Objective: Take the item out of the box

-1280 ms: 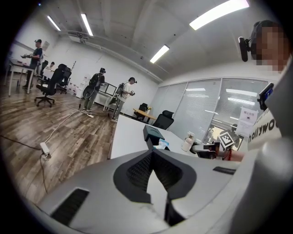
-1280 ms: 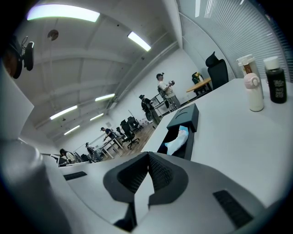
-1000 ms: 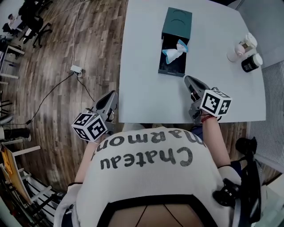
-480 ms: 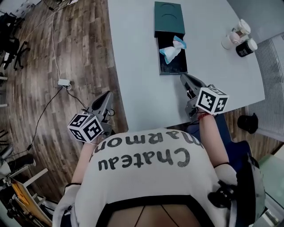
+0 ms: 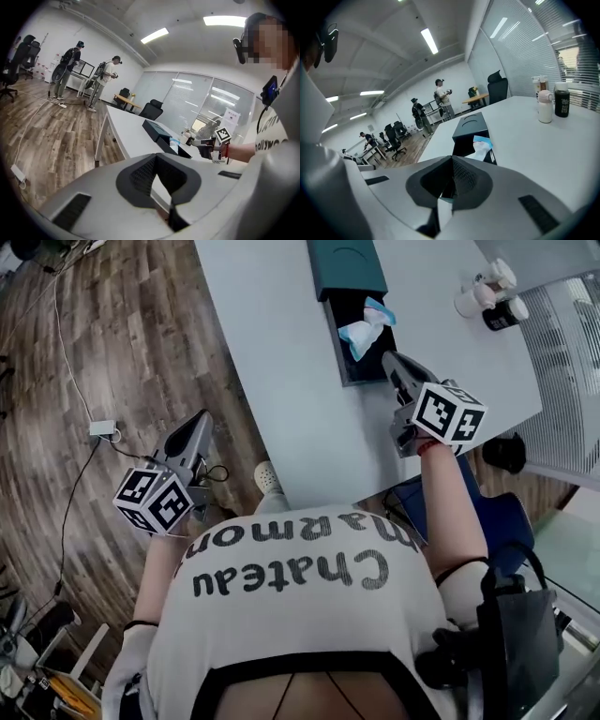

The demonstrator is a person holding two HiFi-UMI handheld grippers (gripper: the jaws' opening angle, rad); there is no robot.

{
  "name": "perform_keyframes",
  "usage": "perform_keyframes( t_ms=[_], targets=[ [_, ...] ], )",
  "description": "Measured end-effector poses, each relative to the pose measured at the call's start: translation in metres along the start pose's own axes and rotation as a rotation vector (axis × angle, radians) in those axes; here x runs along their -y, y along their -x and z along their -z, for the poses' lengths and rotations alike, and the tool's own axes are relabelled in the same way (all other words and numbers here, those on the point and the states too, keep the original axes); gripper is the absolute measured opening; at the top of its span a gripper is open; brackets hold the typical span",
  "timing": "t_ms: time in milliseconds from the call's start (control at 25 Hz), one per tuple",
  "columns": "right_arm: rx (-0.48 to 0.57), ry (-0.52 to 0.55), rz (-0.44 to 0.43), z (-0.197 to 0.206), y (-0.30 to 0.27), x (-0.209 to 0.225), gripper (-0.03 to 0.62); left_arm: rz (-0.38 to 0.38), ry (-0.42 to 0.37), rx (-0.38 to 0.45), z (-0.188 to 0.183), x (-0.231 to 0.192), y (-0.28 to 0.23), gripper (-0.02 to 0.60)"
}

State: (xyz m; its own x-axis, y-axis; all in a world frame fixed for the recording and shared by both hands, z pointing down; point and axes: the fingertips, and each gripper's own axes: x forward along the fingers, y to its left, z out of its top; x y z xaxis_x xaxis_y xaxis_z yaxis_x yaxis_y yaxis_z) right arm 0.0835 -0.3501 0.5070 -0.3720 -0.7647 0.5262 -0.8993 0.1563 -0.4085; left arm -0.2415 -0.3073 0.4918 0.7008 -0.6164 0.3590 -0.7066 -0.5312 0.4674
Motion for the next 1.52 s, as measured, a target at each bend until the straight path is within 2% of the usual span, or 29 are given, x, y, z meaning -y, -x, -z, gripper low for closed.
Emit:
perform_keyframes(
  t_ms=[360,480,520,600,640,960,1200,1520],
  targets=[
    [-0.179,0.022,0.127,0.001,-0.046,0.022,0.000,0.041,0.010,0.010,-0.003,-0.035,-0.005,-0.009],
    [-0.195,0.012,0.164,0.001,-0.058,0.031,0.000,0.053,0.030,-0.004,0.004,-0.040,-0.008,-0.009],
    [-0.199,0.004,0.179,0.000,-0.062,0.036,0.000,0.058,0.036,-0.012,0.008,-0.041,-0.009,-0.009],
    [-0.211,-0.036,0.192,0.001,-0.069,0.043,0.083,0.064,0.051,-0.027,0.016,-0.042,-0.009,-0.009],
    [-0.214,-0.063,0.192,0.001,-0.072,0.045,0.096,0.065,0.058,-0.034,0.020,-0.043,-0.008,-0.009],
    [-0.249,-0.177,0.244,0.008,-0.093,0.068,0.095,0.067,0.082,-0.096,0.039,-0.051,-0.002,-0.009],
    [-0.273,-0.113,0.310,0.014,-0.097,0.074,0.094,0.050,0.090,-0.095,0.042,-0.056,0.010,-0.009],
    [-0.298,-0.096,0.276,0.016,-0.099,0.074,0.083,0.017,0.107,-0.076,0.048,-0.065,0.022,-0.009]
  ],
)
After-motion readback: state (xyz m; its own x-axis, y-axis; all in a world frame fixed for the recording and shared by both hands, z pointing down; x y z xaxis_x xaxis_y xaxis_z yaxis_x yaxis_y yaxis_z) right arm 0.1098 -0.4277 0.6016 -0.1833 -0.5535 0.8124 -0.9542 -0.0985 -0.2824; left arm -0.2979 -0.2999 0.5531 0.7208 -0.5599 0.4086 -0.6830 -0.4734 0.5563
